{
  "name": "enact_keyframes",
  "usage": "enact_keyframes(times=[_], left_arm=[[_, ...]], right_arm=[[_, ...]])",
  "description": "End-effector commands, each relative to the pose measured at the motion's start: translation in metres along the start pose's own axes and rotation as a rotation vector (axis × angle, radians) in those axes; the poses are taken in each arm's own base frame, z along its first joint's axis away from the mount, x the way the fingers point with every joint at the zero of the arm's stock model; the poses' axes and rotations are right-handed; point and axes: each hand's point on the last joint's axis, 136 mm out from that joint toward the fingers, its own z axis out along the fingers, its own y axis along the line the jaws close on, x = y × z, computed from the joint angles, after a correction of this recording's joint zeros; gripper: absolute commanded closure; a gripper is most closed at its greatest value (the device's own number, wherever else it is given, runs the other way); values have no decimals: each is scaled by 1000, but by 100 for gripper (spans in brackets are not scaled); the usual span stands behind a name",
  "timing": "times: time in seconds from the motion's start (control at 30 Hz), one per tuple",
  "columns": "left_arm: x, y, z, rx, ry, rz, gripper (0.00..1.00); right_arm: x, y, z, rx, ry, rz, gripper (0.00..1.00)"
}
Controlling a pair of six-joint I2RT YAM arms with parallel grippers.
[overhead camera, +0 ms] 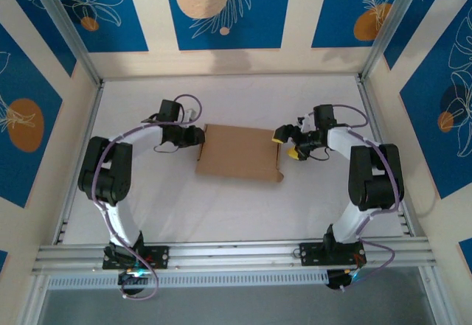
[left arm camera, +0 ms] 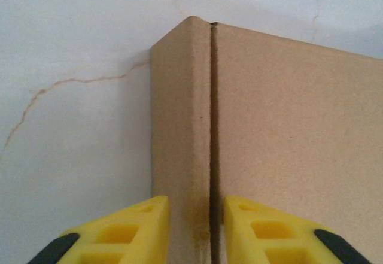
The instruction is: Fold the paper box
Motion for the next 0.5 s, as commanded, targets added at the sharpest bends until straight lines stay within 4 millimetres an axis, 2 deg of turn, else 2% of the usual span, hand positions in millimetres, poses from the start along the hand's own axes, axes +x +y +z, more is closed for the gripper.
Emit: enact_keyframes(times=[0.0, 0.13, 0.2, 0.47], left_arm=[[15, 32, 6, -31, 40, -64, 81], [22, 48, 7, -38, 75, -109, 93], [24, 51, 9, -33, 85, -120, 95], [31, 56, 17, -12, 120, -142, 98]], right_arm=[[6, -2, 7, -49, 40, 36, 13], [7, -5, 13, -79, 64, 59, 11], [10, -3, 16, -109, 77, 61, 8], [26, 8, 35, -189, 157, 43, 5]])
